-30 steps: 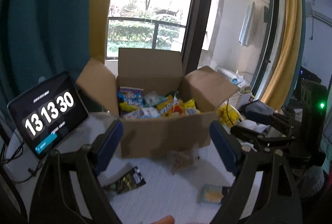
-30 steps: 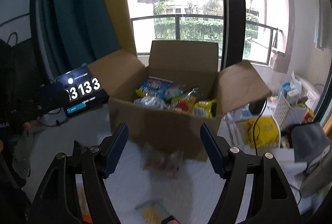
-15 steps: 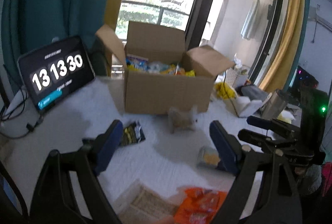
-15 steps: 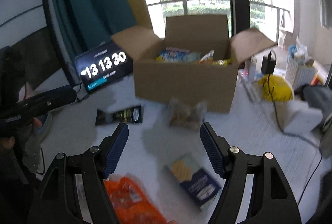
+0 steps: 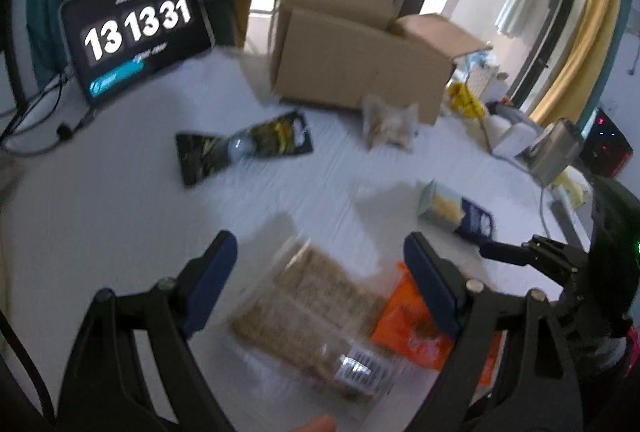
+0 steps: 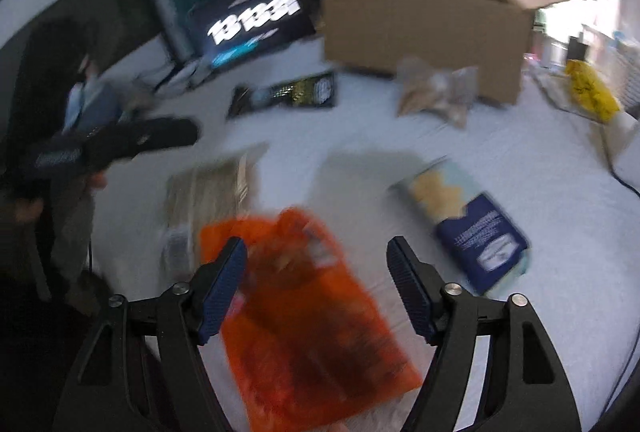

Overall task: Organize snacks
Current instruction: 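Grasp the brown grain bag with the left tool while the right tool grasps the orange bag, then lift the brown grain bag and orange bag and carry both over the box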

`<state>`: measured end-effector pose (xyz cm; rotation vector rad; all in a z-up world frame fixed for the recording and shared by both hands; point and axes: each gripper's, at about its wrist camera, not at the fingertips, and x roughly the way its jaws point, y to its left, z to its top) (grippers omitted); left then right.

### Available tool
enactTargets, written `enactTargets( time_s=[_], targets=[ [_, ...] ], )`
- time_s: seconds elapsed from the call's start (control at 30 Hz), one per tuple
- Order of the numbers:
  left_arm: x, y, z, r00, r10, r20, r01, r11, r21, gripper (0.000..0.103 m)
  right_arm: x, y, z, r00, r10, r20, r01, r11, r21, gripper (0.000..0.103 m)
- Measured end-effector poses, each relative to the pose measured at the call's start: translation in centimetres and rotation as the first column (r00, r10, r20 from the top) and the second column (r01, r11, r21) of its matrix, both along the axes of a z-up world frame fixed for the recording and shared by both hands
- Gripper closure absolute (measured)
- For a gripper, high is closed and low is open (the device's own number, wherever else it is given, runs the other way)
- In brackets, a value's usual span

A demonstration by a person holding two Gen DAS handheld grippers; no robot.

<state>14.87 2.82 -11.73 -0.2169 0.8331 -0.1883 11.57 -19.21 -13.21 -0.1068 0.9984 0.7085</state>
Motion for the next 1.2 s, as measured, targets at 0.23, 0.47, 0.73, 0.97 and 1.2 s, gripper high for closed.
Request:
enactTargets(
  time_s=[0.23,0.47,0.73,0.97,1.2],
  targets=[
    [-0.8,-0.9,-1.9,0.993,0.062,-0.097,-0.059,0.998,0.028,0.016,-1.3,1.9,-3.3,0.988,0.155,0.002,-0.153,0.976,-0.154,0.021],
    [-0.4,-3.0,-2.7,0.979,0.139,-0.149,-0.121,0.985,0.122,0.016,0.6,-1.0,-3.0,0.994,0.107,-0.013,-0.107,0.992,-0.073,0.047],
    [-1.5,-3.3,-2.6,0.927,0.328,-0.18,-0.3,0.939,0.168,0.016,2.8,-4.1,-1.2,0.994,0.113,0.008,-0.113,0.993,0.045,0.049],
    [0.4,-5.1,-4.6,0.913,0.326,-0.245,-0.315,0.945,0.083,0.009,4.5,-5.8,0.2,0.996,0.088,0.017,-0.089,0.992,0.088,0.049],
    [4.7,-8.3,-5.7,0.945,0.245,-0.215,-0.192,0.952,0.239,0.008,5.9,-7.9,0.5,1.0,0.002,0.009,-0.003,0.996,0.093,0.049]
  ],
)
